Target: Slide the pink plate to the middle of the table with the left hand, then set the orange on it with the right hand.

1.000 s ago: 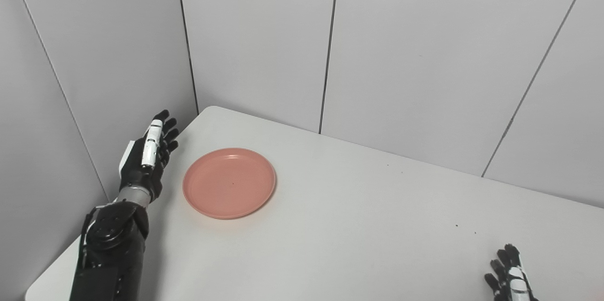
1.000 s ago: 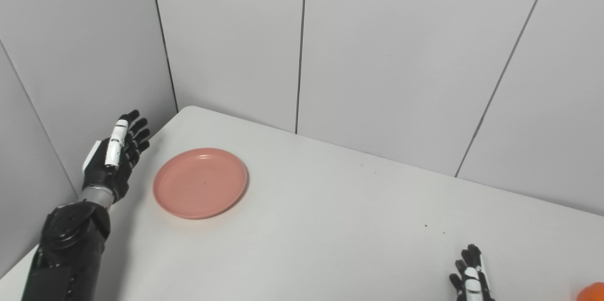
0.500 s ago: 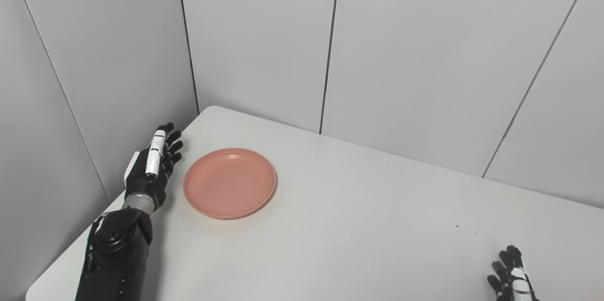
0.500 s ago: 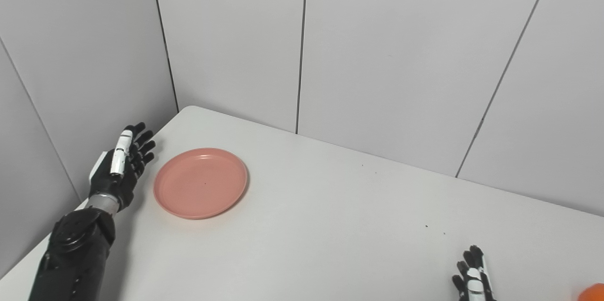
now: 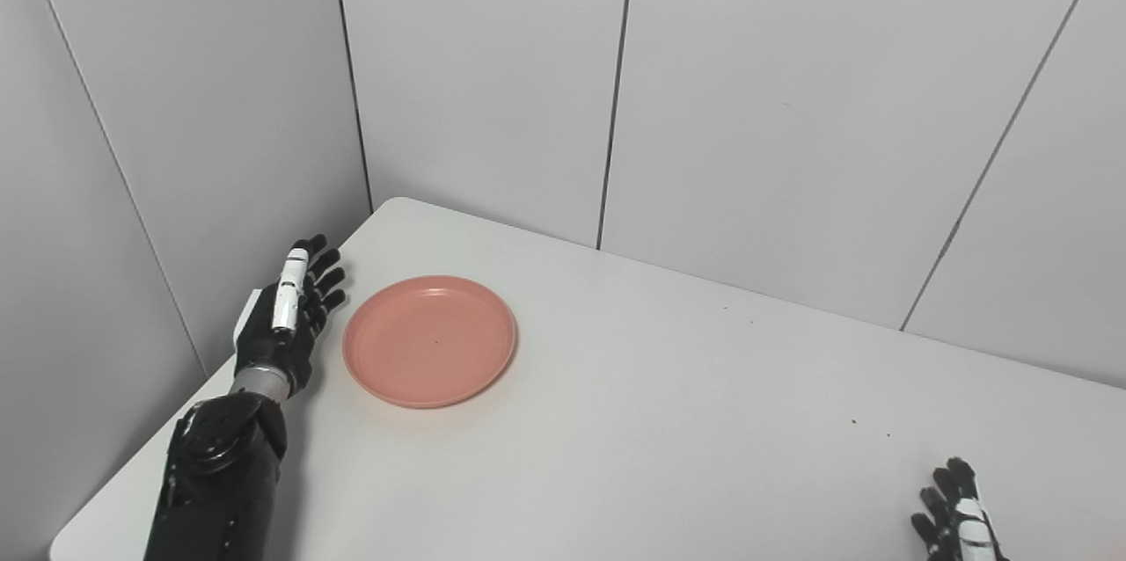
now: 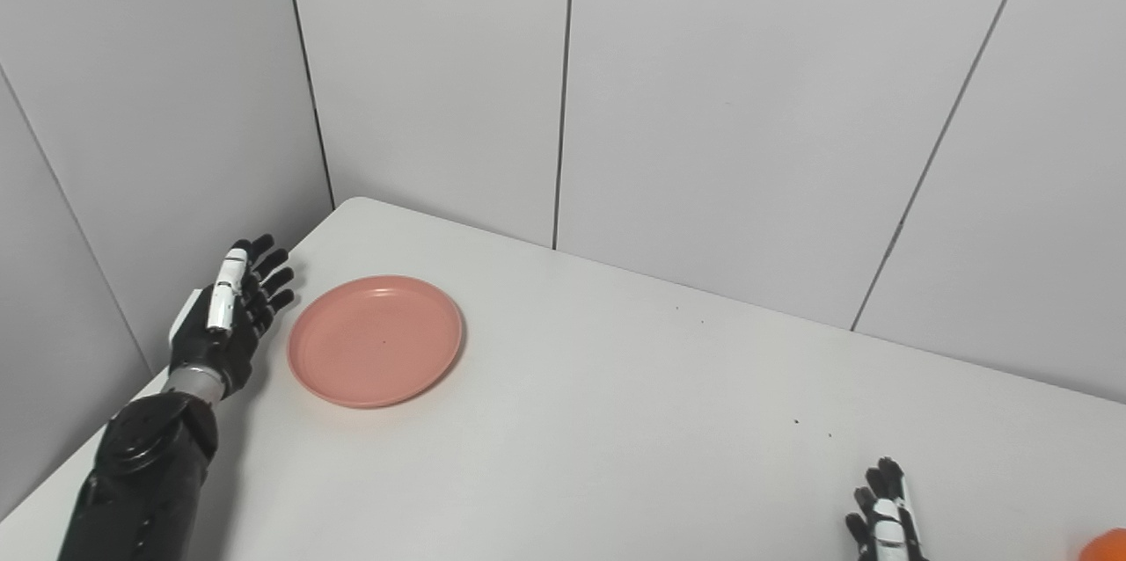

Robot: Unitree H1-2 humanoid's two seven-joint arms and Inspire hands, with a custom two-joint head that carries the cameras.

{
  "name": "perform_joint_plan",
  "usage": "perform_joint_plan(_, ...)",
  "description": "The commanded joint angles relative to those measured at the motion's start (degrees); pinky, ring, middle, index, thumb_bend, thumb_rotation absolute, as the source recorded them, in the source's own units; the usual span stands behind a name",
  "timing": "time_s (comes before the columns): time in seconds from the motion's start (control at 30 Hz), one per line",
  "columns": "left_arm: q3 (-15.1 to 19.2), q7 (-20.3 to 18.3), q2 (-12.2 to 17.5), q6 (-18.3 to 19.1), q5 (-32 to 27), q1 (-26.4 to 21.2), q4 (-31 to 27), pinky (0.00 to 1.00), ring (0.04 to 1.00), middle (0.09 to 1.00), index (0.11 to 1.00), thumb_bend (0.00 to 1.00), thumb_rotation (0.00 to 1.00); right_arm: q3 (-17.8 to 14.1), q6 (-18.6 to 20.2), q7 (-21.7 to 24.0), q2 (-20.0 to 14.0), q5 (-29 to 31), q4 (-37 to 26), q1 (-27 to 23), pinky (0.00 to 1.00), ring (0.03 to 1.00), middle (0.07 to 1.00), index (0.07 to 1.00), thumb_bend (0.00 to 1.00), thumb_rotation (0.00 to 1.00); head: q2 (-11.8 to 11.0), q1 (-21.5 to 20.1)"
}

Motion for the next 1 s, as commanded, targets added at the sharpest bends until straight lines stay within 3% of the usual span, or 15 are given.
perform_joint_plan(0.0, -0.3, -1.2, 1.7, -3.3, -0.4, -0.4, -0.7, 0.94, 0.942, 0.943, 0.923, 0.29, 1.00, -0.3, -0.2, 0.2, -0.4, 0.2, -2.1, -0.8, 1.00, 0.997, 1.000, 1.000, 0.11, 1.00, 0.0, 0.0)
perform_joint_plan(0.2, -1.1, -3.6, 2.8, -4.9, -1.1, -0.2, 2.4, 0.97, 0.965, 0.972, 0.954, 0.32, 1.00, -0.3, 0.2, 0.2, -0.4, 0.2, -2.3, -0.9, 1.00, 1.000, 1.000, 1.000, 0.10, 1.00, -0.2, 0.0)
perform_joint_plan(0.47, -1.9, -1.3, 1.4, -4.7, -0.9, -0.9, 4.5, 0.96, 0.949, 0.947, 0.939, 0.32, 1.00, -0.4, 0.5, 0.0, -0.3, 0.4, -2.4, -0.9, 1.00, 0.998, 1.000, 1.000, 0.10, 1.00, -0.1, 0.0)
perform_joint_plan(0.97, -4.1, -1.4, 0.9, -5.1, -1.8, -1.2, 6.1, 0.97, 0.959, 0.953, 0.928, 0.33, 1.00, -0.4, 0.4, 0.1, -0.3, 0.3, -2.1, -1.2, 1.00, 1.000, 1.000, 1.000, 0.09, 1.00, -0.2, -0.1)
